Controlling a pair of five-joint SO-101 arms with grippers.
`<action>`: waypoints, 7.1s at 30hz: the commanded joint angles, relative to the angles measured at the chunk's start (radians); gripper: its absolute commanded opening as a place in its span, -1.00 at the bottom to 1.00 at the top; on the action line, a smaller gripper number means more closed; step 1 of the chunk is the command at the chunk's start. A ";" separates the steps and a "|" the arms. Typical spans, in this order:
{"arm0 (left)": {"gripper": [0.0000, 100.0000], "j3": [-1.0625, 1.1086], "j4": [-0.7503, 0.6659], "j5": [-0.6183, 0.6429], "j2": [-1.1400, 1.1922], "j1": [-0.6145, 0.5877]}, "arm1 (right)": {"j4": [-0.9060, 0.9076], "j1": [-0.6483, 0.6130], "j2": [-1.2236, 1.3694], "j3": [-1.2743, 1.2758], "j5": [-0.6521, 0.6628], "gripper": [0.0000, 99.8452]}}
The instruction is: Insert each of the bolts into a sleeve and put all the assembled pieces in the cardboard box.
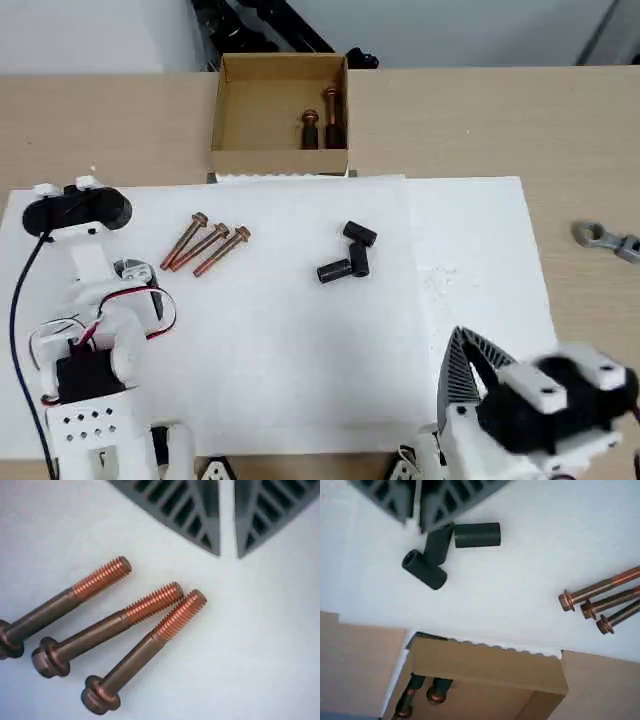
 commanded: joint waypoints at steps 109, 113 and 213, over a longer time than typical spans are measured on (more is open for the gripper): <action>-0.99 -0.987 0.482 -0.167 0.832 0.112 | -0.541 0.104 0.526 0.407 0.233 -1.00; -0.99 -0.940 0.519 -0.106 0.749 0.034 | -0.588 0.102 0.705 0.359 0.235 -0.99; -0.98 -0.308 0.333 -0.178 0.221 -0.078 | -0.530 -0.085 2.097 -0.470 0.706 -0.99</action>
